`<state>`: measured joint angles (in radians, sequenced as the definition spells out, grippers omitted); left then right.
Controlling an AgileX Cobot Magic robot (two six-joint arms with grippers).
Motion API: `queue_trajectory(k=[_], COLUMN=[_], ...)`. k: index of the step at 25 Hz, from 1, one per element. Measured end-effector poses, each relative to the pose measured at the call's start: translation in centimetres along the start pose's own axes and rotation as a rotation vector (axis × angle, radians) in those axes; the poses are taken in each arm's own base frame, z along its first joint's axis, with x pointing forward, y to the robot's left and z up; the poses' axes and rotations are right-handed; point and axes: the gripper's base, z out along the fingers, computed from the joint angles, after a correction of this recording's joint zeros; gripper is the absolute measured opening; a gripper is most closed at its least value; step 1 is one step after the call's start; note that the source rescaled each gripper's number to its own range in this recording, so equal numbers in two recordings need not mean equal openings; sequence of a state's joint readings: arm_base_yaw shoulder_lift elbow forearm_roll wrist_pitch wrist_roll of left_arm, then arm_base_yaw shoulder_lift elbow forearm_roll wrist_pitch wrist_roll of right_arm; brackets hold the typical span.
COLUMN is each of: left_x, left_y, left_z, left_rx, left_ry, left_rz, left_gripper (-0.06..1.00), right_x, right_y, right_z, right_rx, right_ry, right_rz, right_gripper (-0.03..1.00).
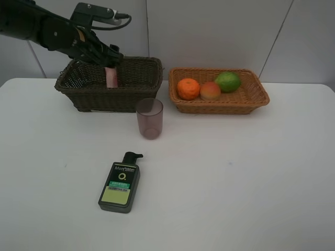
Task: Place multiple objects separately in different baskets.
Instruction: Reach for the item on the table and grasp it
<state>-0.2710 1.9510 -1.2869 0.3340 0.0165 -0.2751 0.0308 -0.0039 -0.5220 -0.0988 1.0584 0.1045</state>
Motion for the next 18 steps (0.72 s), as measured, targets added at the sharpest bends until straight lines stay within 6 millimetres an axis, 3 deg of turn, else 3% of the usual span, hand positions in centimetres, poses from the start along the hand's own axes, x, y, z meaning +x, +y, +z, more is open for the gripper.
queue_trajectory(k=[8,18], left_x=[-0.9,1.2], left_y=[0.6,0.6], left_z=[-4.5,-8.6], left_rx=[-0.039,-0.069], left_ry=[0.147,0.517], left_rz=[-0.145,-0.231], left_gripper=[0.99,0.99], right_x=[0.0,0.0], right_y=[0.0,0.0], right_z=[0.0,0.0], right_rx=[0.002,0.002], right_ry=[0.000,0.000], right_rz=[-0.001,-0.001], right_gripper=[0.86,0.86])
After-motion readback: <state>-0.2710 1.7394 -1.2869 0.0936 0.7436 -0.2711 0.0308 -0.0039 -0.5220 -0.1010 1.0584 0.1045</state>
